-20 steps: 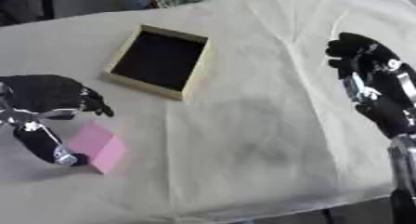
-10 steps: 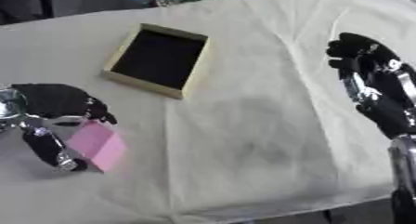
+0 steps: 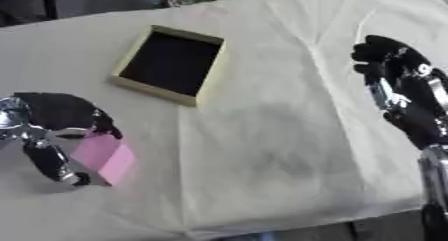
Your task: Pick up objects on the table and place them in the box.
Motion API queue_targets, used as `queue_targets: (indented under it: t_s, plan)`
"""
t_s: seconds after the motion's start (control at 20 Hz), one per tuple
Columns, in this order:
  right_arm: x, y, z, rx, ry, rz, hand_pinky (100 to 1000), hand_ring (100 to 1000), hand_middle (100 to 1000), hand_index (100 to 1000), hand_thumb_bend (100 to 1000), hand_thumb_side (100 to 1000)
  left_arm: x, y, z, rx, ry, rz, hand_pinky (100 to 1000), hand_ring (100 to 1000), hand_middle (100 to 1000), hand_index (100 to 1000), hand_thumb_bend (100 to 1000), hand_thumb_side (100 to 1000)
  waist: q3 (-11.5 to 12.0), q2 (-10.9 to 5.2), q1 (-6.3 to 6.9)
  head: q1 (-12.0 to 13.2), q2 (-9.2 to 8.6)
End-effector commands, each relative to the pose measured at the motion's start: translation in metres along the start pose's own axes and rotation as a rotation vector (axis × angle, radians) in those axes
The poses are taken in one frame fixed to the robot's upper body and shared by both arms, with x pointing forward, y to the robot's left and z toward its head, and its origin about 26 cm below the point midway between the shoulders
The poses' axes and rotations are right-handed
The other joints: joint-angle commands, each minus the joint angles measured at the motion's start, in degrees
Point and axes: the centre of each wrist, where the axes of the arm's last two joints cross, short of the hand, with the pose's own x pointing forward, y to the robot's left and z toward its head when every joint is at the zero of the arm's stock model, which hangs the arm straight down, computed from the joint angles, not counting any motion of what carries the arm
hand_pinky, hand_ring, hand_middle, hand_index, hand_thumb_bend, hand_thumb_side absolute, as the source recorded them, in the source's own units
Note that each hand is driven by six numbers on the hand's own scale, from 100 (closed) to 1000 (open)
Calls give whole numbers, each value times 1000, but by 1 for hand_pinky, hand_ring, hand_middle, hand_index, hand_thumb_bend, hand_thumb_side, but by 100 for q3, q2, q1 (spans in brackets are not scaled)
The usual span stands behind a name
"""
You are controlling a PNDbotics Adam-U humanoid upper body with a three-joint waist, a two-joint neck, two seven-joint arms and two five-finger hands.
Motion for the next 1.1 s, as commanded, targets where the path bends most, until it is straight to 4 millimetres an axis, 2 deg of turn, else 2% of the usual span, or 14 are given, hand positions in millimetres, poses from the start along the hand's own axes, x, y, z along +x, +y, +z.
queue_targets:
  t_s: [0.05,0.15,0.3,0.55,0.8,1.1]
  plan:
    - [8,-3,-4,9,-28,18,859,858,789,879,100,418,-5,6,7,63,29,15,764,608,532,774,259,399,7,-72,-21,-9,30]
    - [8,-3,-4,10,-29,18,859,858,789,879,100,418,-6,7,8,109,42,33,738,550,470,713,188,424,12,-72,-24,-14,30]
    - [7,-3,-4,9,-28,18,860,858,789,879,100,416,-6,11,13,179,62,51,728,524,436,680,163,429,19,-72,-32,-24,30]
    - [7,-3,-3,8,-27,19,859,858,789,879,100,416,-6,23,29,239,90,46,733,527,437,681,157,438,26,-76,-41,-31,30]
    - [7,-3,-3,11,-26,18,859,858,789,879,100,416,-13,45,50,290,146,24,739,531,439,683,160,442,22,-93,-29,-29,30]
    - [7,-1,-5,31,-31,10,859,858,789,879,100,416,-34,64,48,319,194,44,747,548,454,695,168,447,-70,-105,-10,-37,30]
